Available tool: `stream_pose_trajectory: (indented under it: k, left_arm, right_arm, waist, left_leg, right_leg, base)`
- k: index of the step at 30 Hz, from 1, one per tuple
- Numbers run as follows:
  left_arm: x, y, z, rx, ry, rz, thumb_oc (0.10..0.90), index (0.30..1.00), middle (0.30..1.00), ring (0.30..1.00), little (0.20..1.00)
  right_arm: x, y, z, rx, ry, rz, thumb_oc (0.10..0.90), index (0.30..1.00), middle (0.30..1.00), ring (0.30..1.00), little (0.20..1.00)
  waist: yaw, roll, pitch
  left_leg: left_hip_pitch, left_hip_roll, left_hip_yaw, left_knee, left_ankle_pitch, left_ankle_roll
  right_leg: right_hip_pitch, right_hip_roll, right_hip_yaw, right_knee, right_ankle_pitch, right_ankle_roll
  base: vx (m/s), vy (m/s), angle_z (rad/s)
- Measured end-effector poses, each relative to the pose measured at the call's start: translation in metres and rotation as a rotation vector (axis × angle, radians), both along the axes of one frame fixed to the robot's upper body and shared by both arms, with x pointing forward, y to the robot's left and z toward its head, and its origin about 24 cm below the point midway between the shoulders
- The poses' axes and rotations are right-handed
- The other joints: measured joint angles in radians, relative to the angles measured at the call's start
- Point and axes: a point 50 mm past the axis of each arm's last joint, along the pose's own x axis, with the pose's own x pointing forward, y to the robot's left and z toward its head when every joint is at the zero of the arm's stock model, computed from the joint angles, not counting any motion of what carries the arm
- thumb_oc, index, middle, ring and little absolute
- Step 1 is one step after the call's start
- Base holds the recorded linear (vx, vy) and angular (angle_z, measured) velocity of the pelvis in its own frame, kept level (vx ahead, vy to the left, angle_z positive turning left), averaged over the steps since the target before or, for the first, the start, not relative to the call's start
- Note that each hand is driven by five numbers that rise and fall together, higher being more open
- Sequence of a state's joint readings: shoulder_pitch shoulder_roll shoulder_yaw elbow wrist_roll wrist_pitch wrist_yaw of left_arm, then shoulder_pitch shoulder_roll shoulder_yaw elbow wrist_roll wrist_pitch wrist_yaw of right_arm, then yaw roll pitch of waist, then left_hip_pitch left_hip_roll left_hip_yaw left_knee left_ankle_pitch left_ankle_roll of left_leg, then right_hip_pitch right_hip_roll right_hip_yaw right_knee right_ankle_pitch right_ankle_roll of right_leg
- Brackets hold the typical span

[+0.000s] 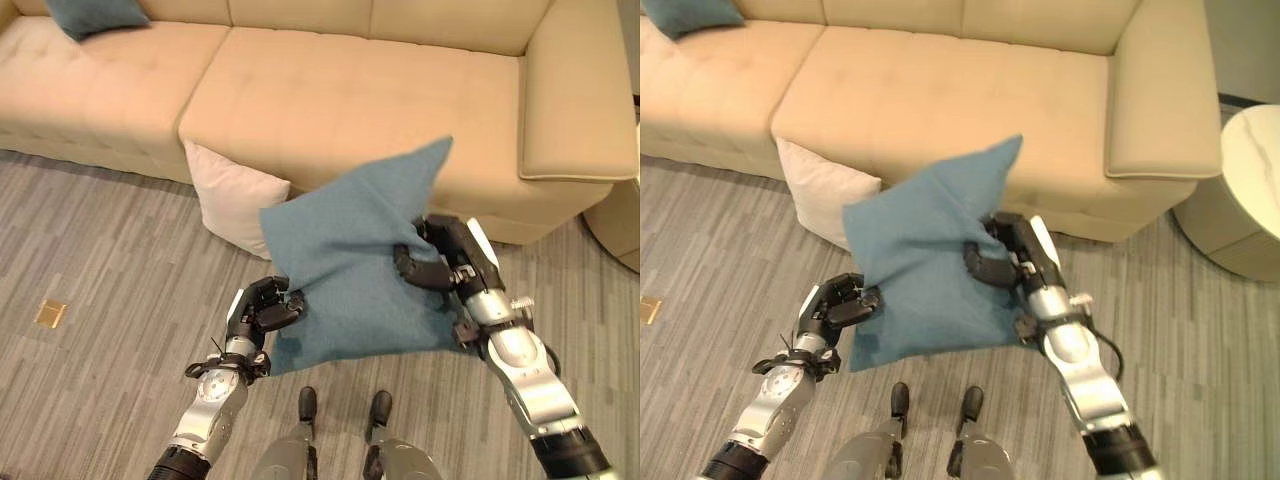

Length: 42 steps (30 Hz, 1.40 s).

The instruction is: Pick up all the scattered cushions and arrange them neatly on the sofa.

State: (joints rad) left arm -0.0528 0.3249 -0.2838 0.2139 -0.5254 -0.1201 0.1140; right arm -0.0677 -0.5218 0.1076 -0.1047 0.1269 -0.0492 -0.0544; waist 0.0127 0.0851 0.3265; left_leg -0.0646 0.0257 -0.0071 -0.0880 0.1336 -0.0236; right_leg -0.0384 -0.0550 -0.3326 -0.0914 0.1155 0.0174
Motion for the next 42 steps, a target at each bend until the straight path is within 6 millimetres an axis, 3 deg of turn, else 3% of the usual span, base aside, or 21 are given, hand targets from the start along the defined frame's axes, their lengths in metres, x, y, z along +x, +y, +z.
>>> stream_pose_trajectory:
  k: [4, 8, 12, 15, 17, 18, 19, 21, 23, 25, 27, 29, 31, 32, 35, 37, 38, 40, 41, 42]
  left_arm:
    - [-0.005, -0.002, -0.007, 0.013, 0.035, -0.014, 0.4, 0.3, 0.3, 0.3, 0.3]
    - [-0.009, -0.003, -0.011, 0.019, 0.053, -0.018, 0.4, 0.3, 0.3, 0.3, 0.3]
    - [-0.014, -0.001, -0.015, 0.02, 0.07, -0.013, 0.4, 0.3, 0.3, 0.3, 0.3]
    - [-0.015, -0.003, -0.016, 0.032, 0.07, -0.019, 0.4, 0.3, 0.3, 0.3, 0.3]
    - [-0.015, -0.002, -0.016, 0.035, 0.07, -0.022, 0.4, 0.3, 0.3, 0.3, 0.3]
    - [-0.015, -0.003, -0.016, 0.034, 0.071, -0.021, 0.4, 0.3, 0.3, 0.3, 0.3]
    - [-0.016, -0.002, -0.017, 0.038, 0.074, -0.021, 0.4, 0.3, 0.3, 0.3, 0.3]
    - [-0.016, 0.001, -0.017, 0.05, 0.076, -0.016, 0.4, 0.3, 0.3, 0.3, 0.3]
    - [-0.015, 0.008, -0.014, 0.075, 0.068, -0.01, 0.4, 0.3, 0.3, 0.3, 0.3]
    - [-0.015, 0.013, -0.012, 0.094, 0.064, -0.002, 0.4, 0.3, 0.3, 0.3, 0.3]
    - [-0.016, 0.018, -0.012, 0.106, 0.066, 0.008, 0.4, 0.3, 0.3, 0.3, 0.3]
    - [-0.017, 0.024, -0.009, 0.121, 0.059, 0.016, 0.4, 0.3, 0.3, 0.3, 0.3]
    - [-0.019, 0.028, -0.01, 0.13, 0.065, 0.024, 0.4, 0.3, 0.3, 0.3, 0.3]
    - [-0.022, 0.029, -0.013, 0.124, 0.076, 0.034, 0.4, 0.3, 0.3, 0.3, 0.3]
    - [-0.023, 0.029, -0.013, 0.127, 0.078, 0.034, 0.4, 0.3, 0.3, 0.3, 0.3]
    - [-0.024, 0.027, -0.016, 0.108, 0.086, 0.044, 0.4, 0.3, 0.3, 0.3, 0.3]
    - [-0.025, 0.028, -0.017, 0.11, 0.091, 0.043, 0.4, 0.3, 0.3, 0.3, 0.3]
    - [-0.027, 0.025, -0.019, 0.096, 0.1, 0.04, 0.4, 0.3, 0.3, 0.3, 0.3]
    - [-0.027, 0.025, -0.019, 0.096, 0.1, 0.04, 0.4, 0.3, 0.3, 0.3, 0.3]
    - [-0.033, 0.018, -0.027, 0.069, 0.129, 0.034, 0.4, 0.3, 0.3, 0.3, 0.3]
  right_arm:
    - [-0.005, -0.002, -0.016, 0.016, 0.049, -0.035, 0.4, 0.3, 0.3, 0.3, 0.3]
    - [-0.004, -0.004, -0.023, 0.012, 0.073, -0.046, 0.4, 0.3, 0.3, 0.3, 0.3]
    - [-0.005, -0.001, -0.025, -0.004, 0.078, -0.042, 0.4, 0.3, 0.3, 0.3, 0.3]
    - [-0.006, -0.002, -0.027, -0.002, 0.081, -0.052, 0.4, 0.3, 0.3, 0.3, 0.3]
    - [-0.006, 0.001, -0.032, 0.028, 0.09, -0.074, 0.4, 0.3, 0.3, 0.3, 0.3]
    - [-0.006, 0.001, -0.033, 0.03, 0.091, -0.076, 0.4, 0.3, 0.3, 0.3, 0.3]
    - [-0.007, 0.002, -0.034, 0.039, 0.097, -0.079, 0.4, 0.3, 0.3, 0.3, 0.3]
    - [-0.009, 0.005, -0.038, 0.06, 0.106, -0.082, 0.4, 0.3, 0.3, 0.3, 0.3]
    - [-0.01, 0.01, -0.041, 0.079, 0.115, -0.075, 0.4, 0.3, 0.3, 0.3, 0.3]
    - [-0.01, 0.015, -0.043, 0.089, 0.12, -0.065, 0.4, 0.3, 0.3, 0.3, 0.3]
    - [-0.01, 0.02, -0.045, 0.081, 0.126, -0.047, 0.4, 0.3, 0.3, 0.3, 0.3]
    - [-0.008, 0.024, -0.044, 0.083, 0.12, -0.035, 0.4, 0.3, 0.3, 0.3, 0.3]
    - [-0.008, 0.027, -0.045, 0.098, 0.122, -0.031, 0.4, 0.3, 0.3, 0.3, 0.3]
    - [-0.009, 0.03, -0.046, 0.103, 0.127, -0.021, 0.4, 0.3, 0.3, 0.3, 0.3]
    - [-0.009, 0.03, -0.047, 0.099, 0.132, -0.016, 0.4, 0.3, 0.3, 0.3, 0.3]
    - [-0.01, 0.03, -0.048, 0.092, 0.139, -0.009, 0.4, 0.3, 0.3, 0.3, 0.3]
    - [-0.01, 0.028, -0.049, 0.083, 0.146, -0.011, 0.4, 0.3, 0.3, 0.3, 0.3]
    - [-0.012, 0.025, -0.051, 0.069, 0.153, -0.018, 0.4, 0.3, 0.3, 0.3, 0.3]
    - [-0.012, 0.025, -0.051, 0.069, 0.153, -0.018, 0.4, 0.3, 0.3, 0.3, 0.3]
    - [-0.016, 0.02, -0.055, 0.056, 0.173, -0.03, 0.4, 0.3, 0.3, 0.3, 0.3]
  waist:
    - [0.006, -0.001, -0.002]
    - [0.021, -0.005, -0.003]
    - [0.027, -0.02, -0.017]
    - [0.027, -0.033, -0.037]
    - [0.037, -0.056, -0.051]
    - [0.047, -0.057, -0.053]
    - [0.053, -0.061, -0.056]
    - [0.05, -0.075, -0.067]
    - [0.048, -0.095, -0.077]
    - [0.064, -0.095, -0.077]
    - [0.078, -0.092, -0.078]
    - [0.072, -0.088, -0.079]
    - [0.073, -0.089, -0.08]
    - [0.072, -0.083, -0.083]
    - [0.052, -0.084, -0.084]
    - [0.037, -0.08, -0.086]
    - [0.016, -0.082, -0.087]
    - [-0.004, -0.087, -0.089]
    - [-0.004, -0.087, -0.089]
    - [-0.008, -0.097, -0.102]
  left_leg:
    - [-0.039, 0.0, -0.031, 0.084, -0.016, -0.026]
    - [-0.061, -0.007, -0.03, 0.153, -0.018, -0.029]
    - [-0.086, -0.005, 0.008, 0.205, -0.026, -0.032]
    - [-0.095, 0.004, 0.027, 0.163, -0.024, -0.039]
    - [-0.144, 0.003, 0.03, 0.195, -0.066, -0.046]
    - [-0.149, 0.009, 0.029, 0.173, -0.062, -0.048]
    - [-0.145, 0.009, 0.038, 0.163, -0.05, -0.006]
    - [-0.109, -0.011, 0.06, 0.138, -0.035, 0.032]
    - [-0.092, -0.049, 0.069, 0.137, -0.057, 0.045]
    - [-0.057, -0.069, 0.089, 0.132, -0.075, 0.065]
    - [-0.01, -0.076, 0.114, 0.122, -0.079, 0.074]
    - [0.019, -0.074, 0.126, 0.12, -0.1, 0.093]
    - [0.052, -0.073, 0.141, 0.112, -0.118, 0.115]
    - [0.071, -0.069, 0.162, 0.099, -0.122, 0.117]
    - [0.077, -0.065, 0.174, 0.089, -0.125, 0.111]
    - [0.078, -0.044, 0.187, 0.074, -0.132, 0.101]
    - [0.082, -0.04, 0.187, 0.062, -0.128, 0.089]
    - [0.111, -0.041, 0.186, 0.038, -0.13, 0.068]
    - [0.111, -0.041, 0.186, 0.038, -0.13, 0.068]
    - [0.155, -0.047, 0.17, 0.038, -0.156, 0.026]
  right_leg:
    - [0.01, 0.001, -0.021, 0.004, -0.019, -0.008]
    - [0.02, -0.01, -0.021, 0.018, -0.034, -0.008]
    - [0.033, -0.01, -0.021, 0.022, -0.054, -0.022]
    - [0.024, 0.0, -0.017, 0.034, -0.061, -0.022]
    - [0.012, -0.005, 0.009, 0.042, -0.067, -0.024]
    - [0.007, -0.005, 0.019, 0.055, -0.072, -0.017]
    - [0.008, -0.01, 0.036, 0.07, -0.086, 0.004]
    - [0.001, -0.03, 0.045, 0.104, -0.105, 0.032]
    - [-0.008, -0.078, 0.071, 0.157, -0.135, 0.068]
    - [-0.027, -0.11, 0.097, 0.251, -0.17, 0.091]
    - [-0.079, -0.147, 0.112, 0.43, -0.231, 0.132]
    - [-0.139, -0.17, 0.121, 0.606, -0.227, 0.168]
    - [-0.188, -0.199, 0.103, 0.703, -0.206, 0.17]
    - [-0.194, -0.217, 0.059, 0.687, -0.222, 0.157]
    - [-0.181, -0.209, 0.035, 0.515, -0.203, 0.13]
    - [-0.222, -0.176, 0.041, 0.381, -0.191, 0.125]
    - [-0.236, -0.163, 0.045, 0.273, -0.142, 0.133]
    - [-0.24, -0.165, 0.041, 0.207, -0.082, 0.13]
    - [-0.24, -0.165, 0.041, 0.207, -0.082, 0.13]
    - [-0.207, -0.147, 0.065, 0.174, 0.063, 0.044]
  base:
    - [-0.03, -0.073, 0.18]
    - [0.03, 0.0, 0.01]
    - [0.15, 0.026, 0.04]
    - [0.14, 0.048, -0.02]
    - [0.24, 0.112, -0.21]
    - [0.24, 0.133, -0.46]
    - [0.25, 0.139, -0.38]
    - [0.2, 0.13, -0.15]
    - [0.3, 0.232, -0.02]
    - [0.21, 0.217, -0.16]
    - [0.09, 0.134, -0.14]
    - [0.14, 0.112, -0.07]
    - [0.19, 0.053, -0.31]
    - [0.13, -0.031, -0.44]
    - [0.28, -0.111, -0.28]
    - [0.26, -0.118, -0.35]
    - [0.2, -0.081, 0.01]
    - [0.33, -0.123, 0.11]
    - [0.5, -0.202, 0.08]
    - [0.33, -0.17, 0.02]
